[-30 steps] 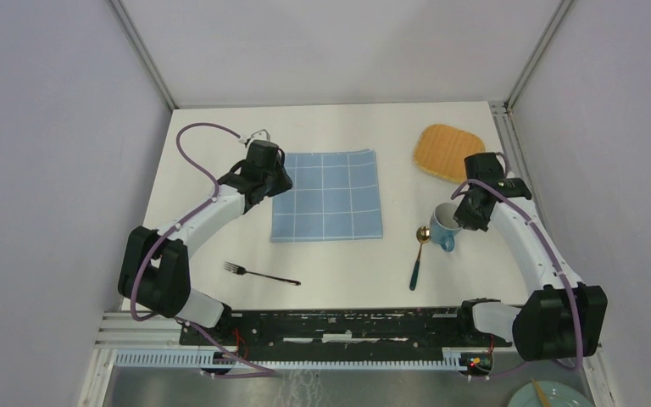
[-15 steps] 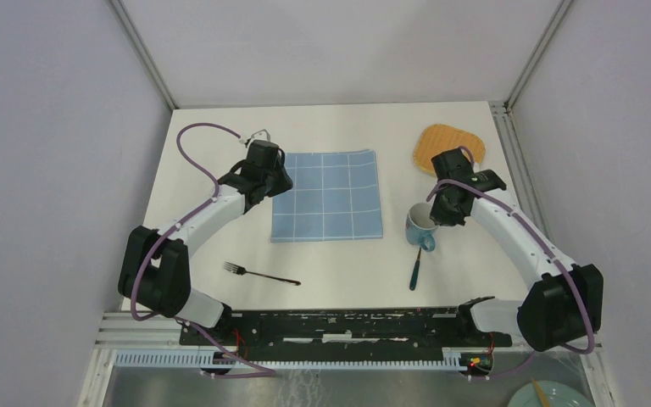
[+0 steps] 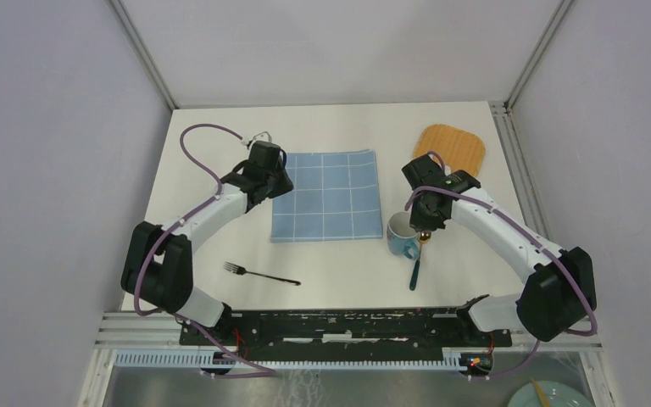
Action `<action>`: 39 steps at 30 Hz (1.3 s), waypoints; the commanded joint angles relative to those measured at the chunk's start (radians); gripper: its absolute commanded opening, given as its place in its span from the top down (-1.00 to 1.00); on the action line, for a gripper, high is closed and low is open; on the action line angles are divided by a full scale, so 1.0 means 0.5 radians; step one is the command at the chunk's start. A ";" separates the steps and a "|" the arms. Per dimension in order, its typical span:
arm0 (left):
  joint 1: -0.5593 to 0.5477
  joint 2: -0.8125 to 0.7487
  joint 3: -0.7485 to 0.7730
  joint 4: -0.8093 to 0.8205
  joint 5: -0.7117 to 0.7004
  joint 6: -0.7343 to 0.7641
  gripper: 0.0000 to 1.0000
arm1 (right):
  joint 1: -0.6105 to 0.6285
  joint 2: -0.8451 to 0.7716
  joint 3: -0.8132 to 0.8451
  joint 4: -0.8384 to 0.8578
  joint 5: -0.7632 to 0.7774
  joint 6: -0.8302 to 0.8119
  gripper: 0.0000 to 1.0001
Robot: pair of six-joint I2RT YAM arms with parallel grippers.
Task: Set the dinner table for one person
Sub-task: Place the cup at the center of the board.
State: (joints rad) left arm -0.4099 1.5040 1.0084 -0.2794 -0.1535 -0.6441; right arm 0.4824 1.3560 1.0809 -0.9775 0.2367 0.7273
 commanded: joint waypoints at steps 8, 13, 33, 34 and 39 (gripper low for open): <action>0.005 0.006 0.049 0.065 -0.009 -0.024 0.32 | 0.089 -0.072 0.051 -0.065 0.047 0.083 1.00; 0.007 -0.016 0.044 0.062 -0.031 -0.027 0.32 | 0.100 -0.087 -0.057 0.023 0.076 0.092 1.00; 0.006 -0.065 0.036 0.036 -0.066 -0.024 0.32 | 0.189 -0.130 -0.447 0.410 0.149 0.135 1.00; 0.006 -0.068 0.033 0.037 -0.069 -0.026 0.32 | 0.207 -0.125 -0.451 0.419 0.160 0.132 1.00; 0.006 -0.064 0.032 0.035 -0.067 -0.027 0.32 | 0.277 -0.103 -0.517 0.491 0.165 0.137 1.00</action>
State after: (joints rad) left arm -0.4099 1.5116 1.0084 -0.2817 -0.1654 -0.6441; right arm 0.5941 1.2503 0.8921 -0.8371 0.3325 0.7650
